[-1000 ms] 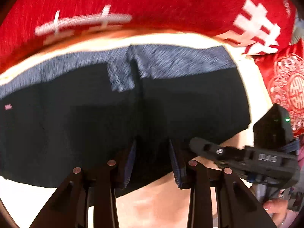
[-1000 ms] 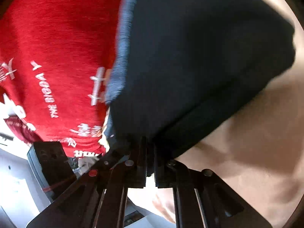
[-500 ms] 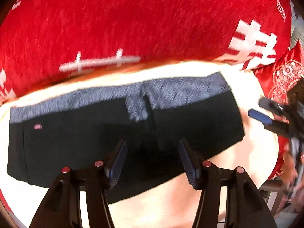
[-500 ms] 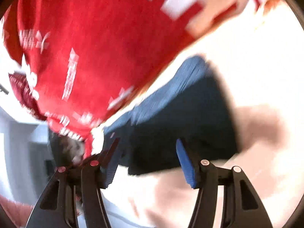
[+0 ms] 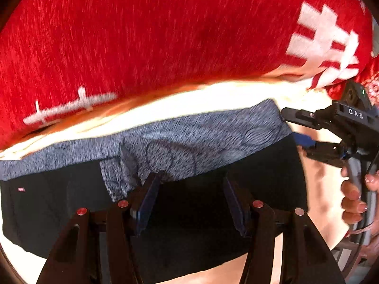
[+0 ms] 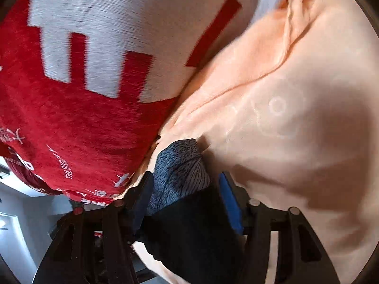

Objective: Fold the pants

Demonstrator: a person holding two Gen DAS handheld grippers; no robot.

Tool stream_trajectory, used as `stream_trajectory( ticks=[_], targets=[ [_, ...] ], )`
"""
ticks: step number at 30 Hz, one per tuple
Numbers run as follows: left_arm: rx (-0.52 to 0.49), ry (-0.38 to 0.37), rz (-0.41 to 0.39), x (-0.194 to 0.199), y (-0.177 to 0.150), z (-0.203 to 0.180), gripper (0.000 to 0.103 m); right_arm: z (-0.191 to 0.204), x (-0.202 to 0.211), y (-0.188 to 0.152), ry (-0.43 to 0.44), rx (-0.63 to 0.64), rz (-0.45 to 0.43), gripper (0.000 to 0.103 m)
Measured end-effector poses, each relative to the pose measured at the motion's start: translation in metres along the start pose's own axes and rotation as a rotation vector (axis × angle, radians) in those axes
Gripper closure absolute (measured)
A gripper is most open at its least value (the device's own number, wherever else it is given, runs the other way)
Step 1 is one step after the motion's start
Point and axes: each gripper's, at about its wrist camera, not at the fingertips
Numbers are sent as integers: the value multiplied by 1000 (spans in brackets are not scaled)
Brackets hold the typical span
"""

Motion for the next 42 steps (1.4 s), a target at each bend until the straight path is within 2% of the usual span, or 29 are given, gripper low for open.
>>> stream_trajectory(
  ticks=[1, 3, 8, 13, 15, 16, 21, 27, 28, 29, 30, 34, 39, 42],
  targets=[
    [0, 2, 10, -3, -3, 1, 46, -1, -8, 2, -3, -5, 34, 62],
    [-6, 1, 27, -7, -10, 3, 46, 2, -18, -3, -59, 17, 61, 64],
    [-40, 11, 26, -8, -24, 2, 46, 27, -13, -18, -72, 125, 65, 67],
    [-46, 28, 28, -7, -27, -3, 45, 38, -25, -22, -292, 206, -21, 67],
    [-42, 29, 29, -6, -29, -2, 45, 43, -34, -27, -392, 256, -67, 61],
    [-34, 25, 27, -4, -30, -1, 45, 48, -36, -30, -415, 273, -84, 61],
    [0, 45, 3, 13, -45, 12, 45, 61, -31, -46, -433, 304, -88, 58],
    [29, 52, 21, 21, -62, 26, 45, 71, -10, -78, -457, 329, -169, 58],
    [35, 51, 23, 22, -66, 29, 33, 75, -6, -88, -465, 344, -190, 58],
    [46, 53, 25, 24, -70, 33, 12, 78, -5, -91, -471, 354, -200, 58],
    [56, 56, 18, 26, -73, 37, 9, 82, -5, -104, -480, 374, -211, 58],
    [68, 57, 28, 33, -89, 49, 9, 85, -12, -132, -536, 417, -214, 58],
    [94, 58, 66, 42, -115, 73, 9, 82, -35, -169, -605, 450, -163, 57],
    [98, 75, 79, 49, -131, 91, 9, 85, -43, -189, -637, 473, -146, 45]
  ],
)
Point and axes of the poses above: each gripper's, at about its wrist camera, not at the fingertips, and x roughly against the way its jaws point, z to its left, y to its top, and after that the axes turned 10 degrees about -x, right-handed
